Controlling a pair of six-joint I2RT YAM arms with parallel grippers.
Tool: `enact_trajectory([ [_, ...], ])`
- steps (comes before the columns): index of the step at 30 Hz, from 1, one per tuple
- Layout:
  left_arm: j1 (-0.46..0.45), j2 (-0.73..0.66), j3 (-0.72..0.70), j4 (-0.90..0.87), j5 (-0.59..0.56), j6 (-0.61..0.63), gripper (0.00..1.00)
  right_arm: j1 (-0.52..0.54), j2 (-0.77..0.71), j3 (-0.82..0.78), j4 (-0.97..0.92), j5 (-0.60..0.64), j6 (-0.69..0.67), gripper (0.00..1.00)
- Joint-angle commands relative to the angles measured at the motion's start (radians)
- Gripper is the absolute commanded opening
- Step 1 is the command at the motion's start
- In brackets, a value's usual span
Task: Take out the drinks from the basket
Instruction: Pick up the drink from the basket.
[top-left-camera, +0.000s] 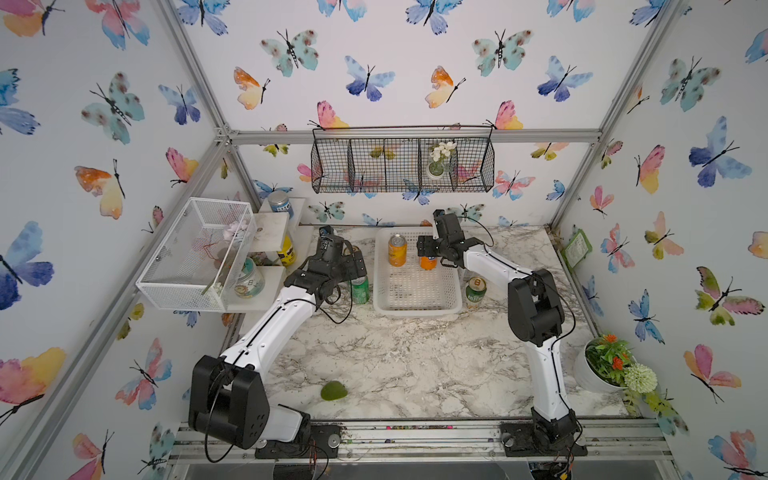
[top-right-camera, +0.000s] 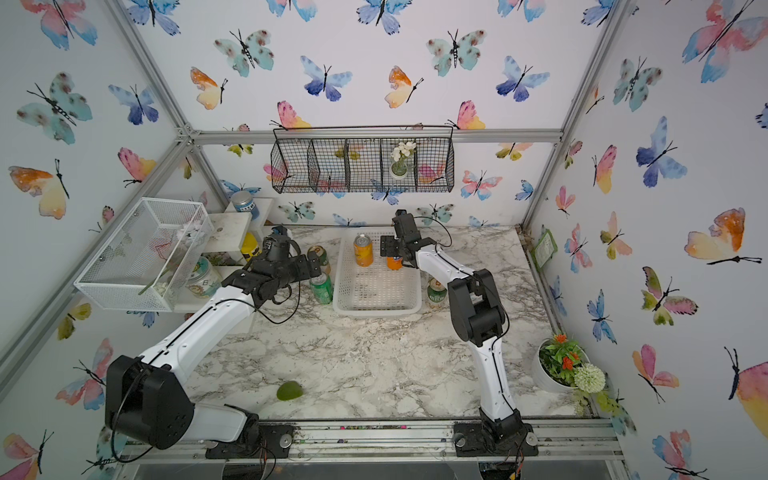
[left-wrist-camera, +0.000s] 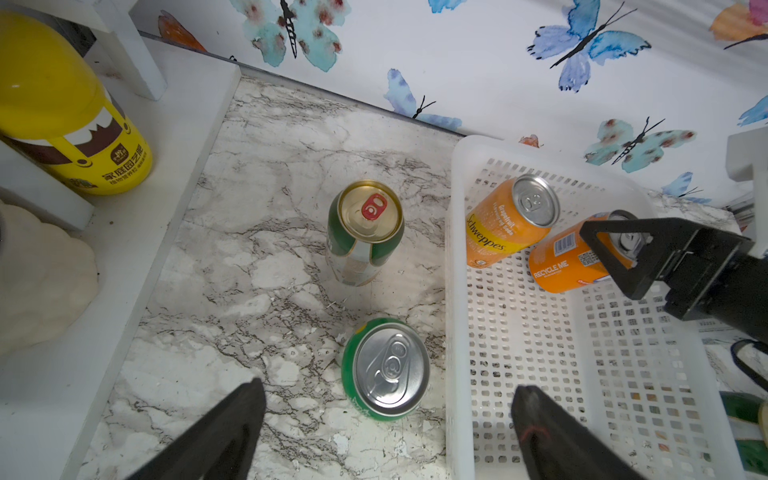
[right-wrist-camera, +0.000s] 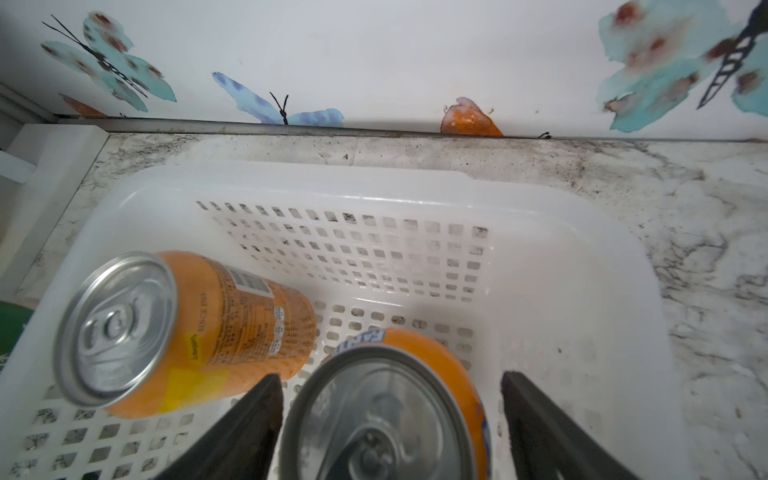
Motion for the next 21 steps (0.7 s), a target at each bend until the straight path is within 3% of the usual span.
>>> enact_trajectory([
  [1,0.010,-0.009,-0.008,0.010,0.030,-0.005,0.99,0.001,0.039,0.028,-0.052,-0.021,-0.013,0.85],
  [14,0.015,0.001,-0.008,0.010,0.042,-0.011,0.99,0.007,0.053,0.049,-0.085,-0.030,-0.023,0.70],
  [21,0.015,0.004,-0.008,0.010,0.047,-0.012,0.99,0.010,0.028,0.044,-0.079,-0.033,-0.026,0.66],
])
